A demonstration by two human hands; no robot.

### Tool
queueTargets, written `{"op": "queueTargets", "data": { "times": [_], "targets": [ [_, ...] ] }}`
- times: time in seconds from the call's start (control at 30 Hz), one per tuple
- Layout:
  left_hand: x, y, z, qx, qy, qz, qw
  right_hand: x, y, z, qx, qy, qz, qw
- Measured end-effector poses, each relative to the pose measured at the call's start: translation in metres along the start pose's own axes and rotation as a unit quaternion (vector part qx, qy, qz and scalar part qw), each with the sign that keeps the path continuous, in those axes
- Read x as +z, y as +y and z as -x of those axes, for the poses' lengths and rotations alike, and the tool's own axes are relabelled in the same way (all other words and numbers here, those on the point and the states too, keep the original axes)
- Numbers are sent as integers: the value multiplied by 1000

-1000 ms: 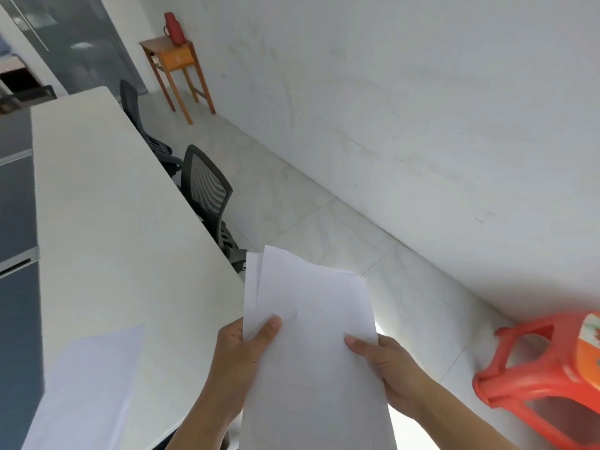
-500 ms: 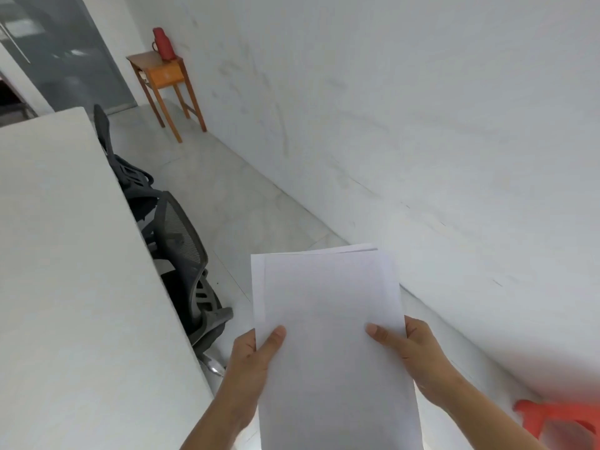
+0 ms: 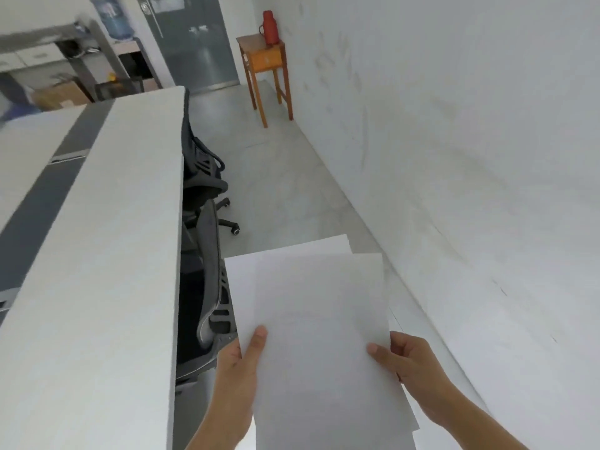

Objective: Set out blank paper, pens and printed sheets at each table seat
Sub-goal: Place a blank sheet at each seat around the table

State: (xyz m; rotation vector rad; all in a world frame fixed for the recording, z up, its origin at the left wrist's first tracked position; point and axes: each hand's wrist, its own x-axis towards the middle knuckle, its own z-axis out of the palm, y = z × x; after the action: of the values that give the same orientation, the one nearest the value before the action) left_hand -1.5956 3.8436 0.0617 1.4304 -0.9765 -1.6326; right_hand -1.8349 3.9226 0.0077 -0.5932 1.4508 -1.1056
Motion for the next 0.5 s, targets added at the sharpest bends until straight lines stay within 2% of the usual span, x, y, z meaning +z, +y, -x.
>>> {"op": "queueTargets", "data": {
  "times": [0.2,0.5],
  "targets": [
    [-28,15,-34,4,132,44,990,44,-55,-103,0,-87,71,994],
    [-119,50,-128,22,296,83,951,183,-112,-229,18,-198,114,973]
  ]
}}
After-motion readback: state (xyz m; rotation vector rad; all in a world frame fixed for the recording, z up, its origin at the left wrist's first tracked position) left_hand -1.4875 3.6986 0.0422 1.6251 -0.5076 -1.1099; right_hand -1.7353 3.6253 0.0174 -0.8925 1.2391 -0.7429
